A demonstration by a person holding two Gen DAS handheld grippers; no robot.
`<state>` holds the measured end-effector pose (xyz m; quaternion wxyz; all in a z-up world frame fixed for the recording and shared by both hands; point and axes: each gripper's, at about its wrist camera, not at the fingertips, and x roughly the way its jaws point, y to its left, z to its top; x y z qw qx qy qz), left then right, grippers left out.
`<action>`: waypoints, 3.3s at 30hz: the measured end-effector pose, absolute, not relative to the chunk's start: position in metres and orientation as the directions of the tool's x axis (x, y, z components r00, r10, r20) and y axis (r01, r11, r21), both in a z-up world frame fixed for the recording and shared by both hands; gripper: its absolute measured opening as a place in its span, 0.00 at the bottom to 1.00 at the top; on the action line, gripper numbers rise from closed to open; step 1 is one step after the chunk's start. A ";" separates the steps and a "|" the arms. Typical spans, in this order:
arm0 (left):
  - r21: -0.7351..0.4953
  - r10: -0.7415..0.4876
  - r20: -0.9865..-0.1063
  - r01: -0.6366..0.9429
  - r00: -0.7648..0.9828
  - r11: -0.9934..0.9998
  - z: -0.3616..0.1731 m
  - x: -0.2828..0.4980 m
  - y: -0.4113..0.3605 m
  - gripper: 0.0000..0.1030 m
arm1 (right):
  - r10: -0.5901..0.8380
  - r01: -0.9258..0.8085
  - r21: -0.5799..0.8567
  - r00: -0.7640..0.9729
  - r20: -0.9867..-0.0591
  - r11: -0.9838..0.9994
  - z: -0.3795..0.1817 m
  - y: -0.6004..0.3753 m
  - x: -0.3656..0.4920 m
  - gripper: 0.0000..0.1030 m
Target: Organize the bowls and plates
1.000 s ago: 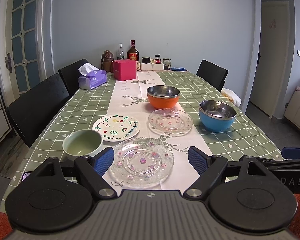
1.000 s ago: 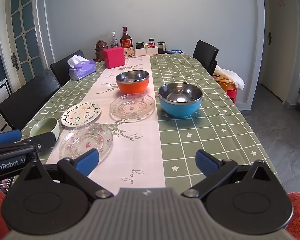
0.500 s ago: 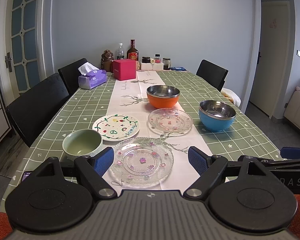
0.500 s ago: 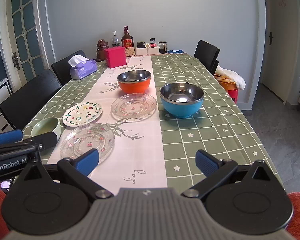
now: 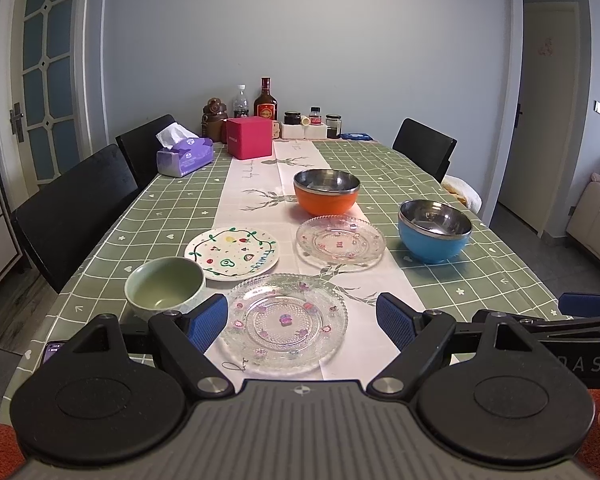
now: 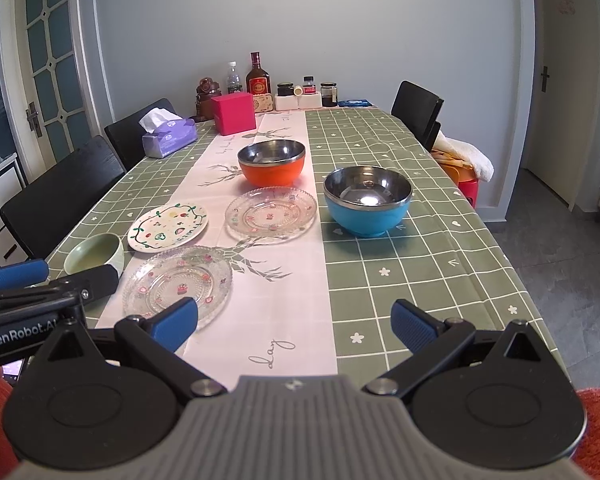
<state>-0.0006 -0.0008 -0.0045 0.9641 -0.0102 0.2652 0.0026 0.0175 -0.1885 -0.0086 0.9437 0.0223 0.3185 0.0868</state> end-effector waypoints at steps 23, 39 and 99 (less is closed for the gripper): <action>-0.020 -0.002 -0.513 -0.010 0.858 1.000 -0.004 0.000 0.001 0.95 | 0.183 -0.146 0.109 0.778 -0.602 0.983 -0.010 -0.191 0.017 0.98; -0.082 -0.100 -0.560 0.065 0.822 0.994 -0.030 0.016 0.008 0.87 | 0.254 -0.215 0.135 0.824 -0.506 0.967 -0.033 -0.197 0.024 0.98; -0.365 -0.159 -0.721 -0.175 0.674 0.914 -0.111 0.128 0.084 0.30 | 0.545 -0.116 0.567 0.481 -0.687 0.816 -0.130 -0.177 0.201 0.08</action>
